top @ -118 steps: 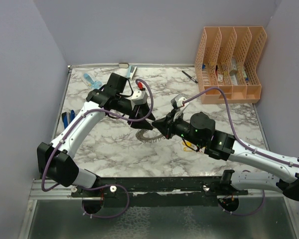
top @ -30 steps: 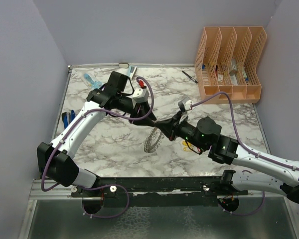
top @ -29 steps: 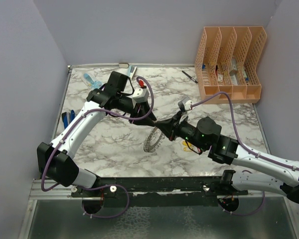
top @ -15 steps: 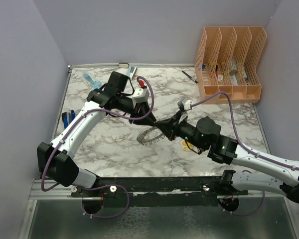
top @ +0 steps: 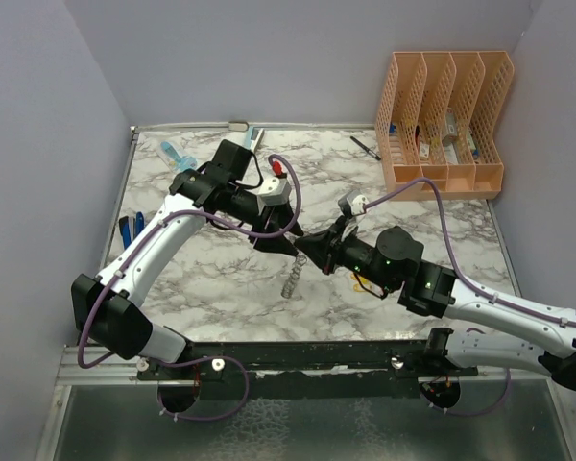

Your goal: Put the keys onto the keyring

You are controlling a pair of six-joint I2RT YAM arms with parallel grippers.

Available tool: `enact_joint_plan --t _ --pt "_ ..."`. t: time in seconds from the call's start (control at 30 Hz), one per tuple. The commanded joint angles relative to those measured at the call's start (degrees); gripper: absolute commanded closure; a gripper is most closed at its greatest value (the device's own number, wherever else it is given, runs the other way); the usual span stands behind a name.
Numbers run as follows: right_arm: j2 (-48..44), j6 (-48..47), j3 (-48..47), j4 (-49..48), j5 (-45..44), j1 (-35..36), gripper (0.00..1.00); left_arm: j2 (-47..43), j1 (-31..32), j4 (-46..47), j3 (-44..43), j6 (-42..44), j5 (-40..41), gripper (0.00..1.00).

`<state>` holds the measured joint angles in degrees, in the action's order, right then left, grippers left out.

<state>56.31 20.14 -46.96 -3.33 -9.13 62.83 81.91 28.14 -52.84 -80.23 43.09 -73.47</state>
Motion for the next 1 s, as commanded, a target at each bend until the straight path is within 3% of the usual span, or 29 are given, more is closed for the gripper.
enact_joint_plan --t 0.0,0.57,0.97 --pt "0.5 -0.8 -0.4 -5.2 -0.4 -0.1 0.99 0.6 1.7 -5.4 -3.6 2.2 -1.7 0.47" --pt "0.5 -1.5 -1.2 -4.2 -1.3 -0.1 0.99 0.4 2.3 -7.3 -4.0 2.0 5.2 0.55" --pt "1.1 -1.6 -1.5 -4.0 -1.6 -0.1 0.99 -0.5 2.4 -0.5 -3.4 -6.9 6.7 0.59"
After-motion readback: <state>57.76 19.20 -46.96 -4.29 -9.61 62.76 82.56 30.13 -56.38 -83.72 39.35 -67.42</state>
